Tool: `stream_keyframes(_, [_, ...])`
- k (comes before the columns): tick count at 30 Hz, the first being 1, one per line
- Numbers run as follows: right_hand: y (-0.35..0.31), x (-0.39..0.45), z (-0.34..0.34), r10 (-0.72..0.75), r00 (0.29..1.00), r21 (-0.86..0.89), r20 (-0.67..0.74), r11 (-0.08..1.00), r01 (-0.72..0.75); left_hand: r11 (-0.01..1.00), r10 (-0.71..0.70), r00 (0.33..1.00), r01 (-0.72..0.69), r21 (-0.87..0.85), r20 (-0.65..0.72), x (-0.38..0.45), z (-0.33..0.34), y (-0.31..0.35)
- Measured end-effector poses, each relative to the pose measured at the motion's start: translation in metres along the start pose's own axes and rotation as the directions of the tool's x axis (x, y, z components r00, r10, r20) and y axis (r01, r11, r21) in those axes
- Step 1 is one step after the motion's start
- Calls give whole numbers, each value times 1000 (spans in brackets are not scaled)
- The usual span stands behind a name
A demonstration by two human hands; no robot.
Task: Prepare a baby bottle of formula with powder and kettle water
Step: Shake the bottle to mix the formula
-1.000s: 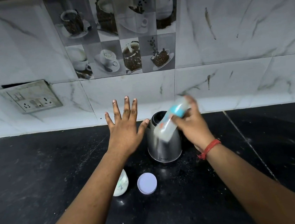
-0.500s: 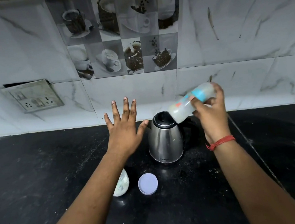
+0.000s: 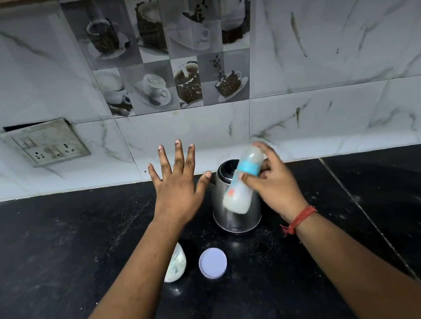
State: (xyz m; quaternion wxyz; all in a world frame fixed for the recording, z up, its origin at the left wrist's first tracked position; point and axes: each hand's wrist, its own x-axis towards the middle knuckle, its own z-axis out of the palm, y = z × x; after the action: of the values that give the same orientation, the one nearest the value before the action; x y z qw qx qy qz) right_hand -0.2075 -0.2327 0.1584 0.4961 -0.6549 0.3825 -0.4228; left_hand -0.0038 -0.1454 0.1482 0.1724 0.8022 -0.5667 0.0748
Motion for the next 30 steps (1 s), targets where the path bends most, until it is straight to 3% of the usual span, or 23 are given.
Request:
stream_keyframes(3, [-8,11,-13,7,918,221,-398,971,88,1000,2,1000,-2,17,3,-1,0,-1])
stream_keyframes(4, [-7,12,-12,7,904,237,-427,966,104,1000,4,1000,-4,26,5,-3,0,-2])
stream_keyframes(5, [-6,10,-9,-2,931,189,-366,979,77,999,7,1000,-7,35,6,-3,0,-3])
stream_keyframes(7, [6,7,-6,8,998,7,-66,1000,-7,999,9,1000,-10,40,6,-3,0,-3])
stream_keyframes(8, [7,7,-9,22,1000,-7,-8,1000,-22,999,7,1000,-7,38,4,-3,-1,-3])
stream_keyframes(9, [2,9,-14,18,998,40,-57,999,-16,999,4,1000,-4,34,0,-3,-1,-2])
stream_keyframes(10, [-3,11,-19,4,980,136,-200,990,23,999,3,1000,-3,32,-2,-3,-1,-2])
stream_keyframes(12, [-4,16,-25,12,878,271,-479,953,135,1000,3,1000,-3,29,-2,-3,-2,-1])
stream_keyframes(13, [-4,15,-24,16,871,261,-492,957,129,1000,6,1000,-6,24,-3,-3,-2,0])
stream_keyframes(14, [0,13,-21,6,914,190,-405,979,77,1000,10,1000,-10,16,-6,-3,-2,0])
stream_keyframes(16, [13,10,-17,19,997,-28,-76,999,-21,1000,14,1000,-14,-3,-19,-3,-3,0])
stream_keyframes(17, [12,9,-20,24,999,-40,-38,999,-25,1000,12,1000,-12,-5,-22,-3,-3,0])
stream_keyframes(19, [4,14,-31,-14,971,110,-239,993,41,1000,2,1000,-2,-2,-20,-2,-3,0])
stream_keyframes(21, [1,16,-35,-24,866,225,-500,962,156,1000,-3,1000,3,2,-15,-2,-2,2])
stream_keyframes(22, [2,15,-32,-32,858,205,-512,966,158,1000,-1,1000,1,4,-13,-2,-1,3])
stream_keyframes(23, [4,13,-28,-38,905,148,-425,983,111,1000,5,1000,-5,9,-12,-2,-1,4])
stream_keyframes(25, [11,10,-24,-12,993,-13,-117,1000,11,1000,11,1000,-11,18,-10,-1,0,5])
stream_keyframes(26, [10,10,-27,5,995,-11,-97,1000,-6,1000,9,1000,-9,17,-10,-1,0,5])
stream_keyframes(27, [5,12,-32,15,986,41,-166,999,-9,1000,6,1000,-5,13,-10,-1,0,4])
stream_keyframes(29, [-3,16,-38,44,892,249,-449,965,78,1000,-1,1000,1,8,-8,-1,0,4])
stream_keyframes(30, [-3,17,-38,42,862,278,-505,953,117,1000,-2,1000,2,9,-8,-1,0,4])
